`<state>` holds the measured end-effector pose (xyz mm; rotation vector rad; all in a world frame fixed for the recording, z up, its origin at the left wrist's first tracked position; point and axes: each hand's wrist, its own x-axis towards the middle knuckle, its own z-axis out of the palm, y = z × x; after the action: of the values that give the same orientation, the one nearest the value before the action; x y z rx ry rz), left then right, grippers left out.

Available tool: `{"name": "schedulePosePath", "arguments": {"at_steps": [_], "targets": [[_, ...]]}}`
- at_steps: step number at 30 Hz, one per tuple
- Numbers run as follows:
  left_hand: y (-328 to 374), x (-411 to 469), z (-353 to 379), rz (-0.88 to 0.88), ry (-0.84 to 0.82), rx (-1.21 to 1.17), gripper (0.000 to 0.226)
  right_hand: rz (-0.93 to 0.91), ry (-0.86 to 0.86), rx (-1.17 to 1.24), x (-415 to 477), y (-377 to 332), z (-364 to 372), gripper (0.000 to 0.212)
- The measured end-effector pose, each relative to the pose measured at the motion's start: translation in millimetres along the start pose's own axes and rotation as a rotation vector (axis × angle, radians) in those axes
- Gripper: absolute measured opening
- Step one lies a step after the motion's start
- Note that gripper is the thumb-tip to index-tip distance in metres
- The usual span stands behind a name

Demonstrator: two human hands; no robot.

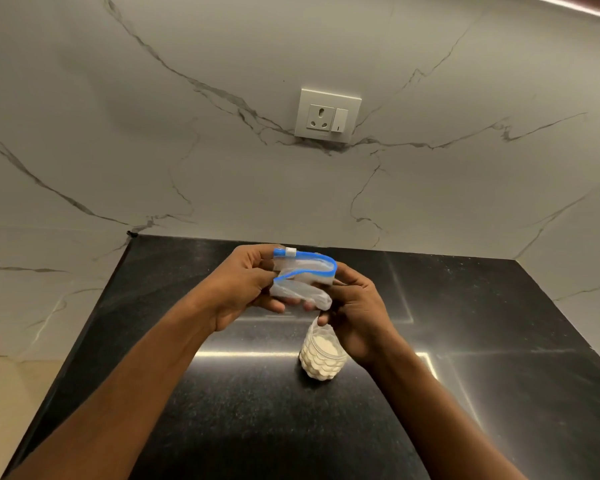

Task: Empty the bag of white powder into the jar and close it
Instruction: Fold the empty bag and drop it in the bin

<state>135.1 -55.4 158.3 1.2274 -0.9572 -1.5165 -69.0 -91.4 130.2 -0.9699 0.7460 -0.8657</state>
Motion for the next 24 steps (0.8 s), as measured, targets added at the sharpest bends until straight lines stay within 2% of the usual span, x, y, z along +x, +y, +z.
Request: {"name": "schedulePosePath", "arguments": {"at_steps": [3,6,9,11,13,15,16,18,21,24], "targets": [[-5,-1,0,0.018,-0.019,-0.137,0.034,0.032,0.105,0.104,3,5,5,0.039],[-16,0,-1,-0.011,-0.018,-0.229,0.043,0.088,0.178,0.196,7,6,7,0.032],[-24,-4,-2,0.042,-0.181,-0.337,0.047,0.125,0.218,0.227,10,6,5,0.031],[-28,-5,-3,0.12,-0.193,-0.235,0.047,0.124,0.192,0.233,9,7,2,0.037],[-32,-3,-3,0.228,-0.044,0.01,0.043,0.119,0.08,0.286,5,6,-3,0.033],[-32,-4,-2,0.293,0.103,0.115,0.032,0.11,-0.11,0.367,-1,5,-10,0.04],[-33,-4,-3,0.312,0.14,0.138,0.028,0.091,-0.187,0.312,-4,5,-14,0.043],[-35,-6,-4,0.33,0.186,0.198,0.023,-0.013,-0.215,-0.004,-5,7,-19,0.039],[-41,-11,-7,0.336,0.257,0.286,0.021,-0.304,-0.074,-0.532,-8,13,-16,0.023],[-46,-20,-6,0.318,0.297,0.29,0.019,-0.494,0.008,-0.745,-11,21,-12,0.012]]}}
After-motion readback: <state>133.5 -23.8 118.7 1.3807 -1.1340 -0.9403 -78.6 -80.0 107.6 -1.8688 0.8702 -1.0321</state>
